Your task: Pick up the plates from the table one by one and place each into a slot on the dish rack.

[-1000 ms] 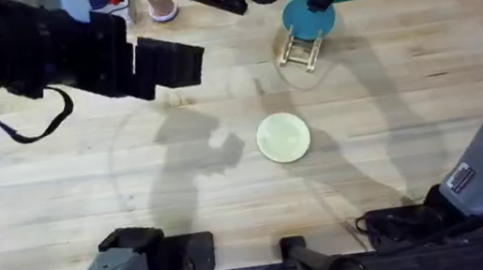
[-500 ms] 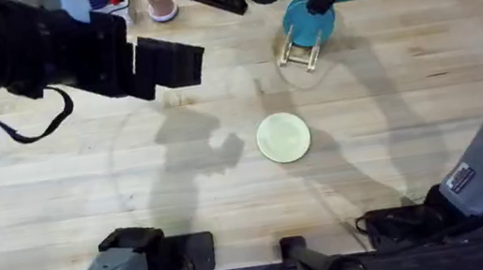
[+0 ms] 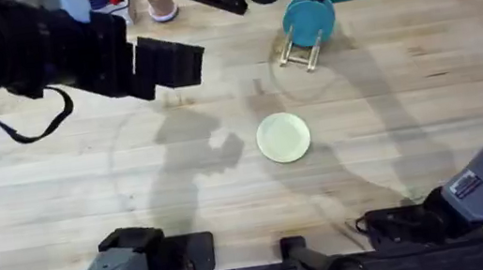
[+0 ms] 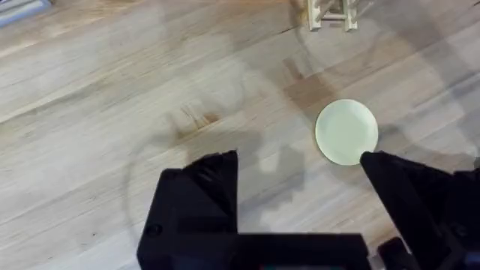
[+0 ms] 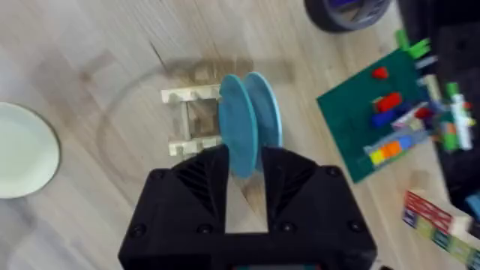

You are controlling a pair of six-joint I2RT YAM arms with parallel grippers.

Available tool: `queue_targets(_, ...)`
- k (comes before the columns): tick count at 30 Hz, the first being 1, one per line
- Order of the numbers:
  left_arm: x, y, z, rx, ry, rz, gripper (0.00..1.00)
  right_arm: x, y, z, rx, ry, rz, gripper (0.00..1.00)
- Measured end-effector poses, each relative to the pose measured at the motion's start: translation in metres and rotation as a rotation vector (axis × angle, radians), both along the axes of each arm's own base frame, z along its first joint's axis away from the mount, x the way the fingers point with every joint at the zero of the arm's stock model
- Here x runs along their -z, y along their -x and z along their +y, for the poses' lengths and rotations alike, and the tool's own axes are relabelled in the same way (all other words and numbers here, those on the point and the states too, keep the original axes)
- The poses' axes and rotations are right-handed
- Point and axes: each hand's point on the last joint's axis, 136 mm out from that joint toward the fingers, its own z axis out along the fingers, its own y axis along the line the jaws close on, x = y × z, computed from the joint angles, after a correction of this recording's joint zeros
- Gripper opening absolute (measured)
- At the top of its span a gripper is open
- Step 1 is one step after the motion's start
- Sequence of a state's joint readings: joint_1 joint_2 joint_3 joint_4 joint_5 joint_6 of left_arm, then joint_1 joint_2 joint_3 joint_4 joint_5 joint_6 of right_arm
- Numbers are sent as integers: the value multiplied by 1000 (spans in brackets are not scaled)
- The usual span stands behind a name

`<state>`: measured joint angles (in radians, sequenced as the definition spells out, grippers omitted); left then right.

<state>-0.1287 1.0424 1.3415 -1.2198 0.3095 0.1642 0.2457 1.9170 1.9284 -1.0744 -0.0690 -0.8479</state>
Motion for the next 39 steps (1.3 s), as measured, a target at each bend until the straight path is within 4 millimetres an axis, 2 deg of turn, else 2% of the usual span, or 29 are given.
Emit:
queue_targets(4,0,0,0,0,0,0,993,-33,11,-1,33,-24,-54,390)
queue_targets(8,0,0,0,0,0,-1,994,-55,24,-7,90,-47,-76,662)
queue_targets(11,0,0,0,0,0,-1,993,-64,40,-12,111,-49,-61,959)
queue_targets(12,0,0,0,-1,0,-1,993,-68,45,-13,119,-51,-59,984)
queue_targets(17,0,0,0,0,0,0,994,-91,62,-18,201,-104,-81,993)
queue_targets(25,0,0,0,0,0,0,993,-124,112,-31,339,-180,-67,995)
queue_targets(31,0,0,0,-1,0,0,994,-132,149,-40,425,-204,-14,995)
queue_targets(34,0,0,0,0,-1,0,993,-128,167,-45,456,-192,39,995)
queue_targets(39,0,0,0,0,0,0,992,-114,175,-46,500,-178,105,995)
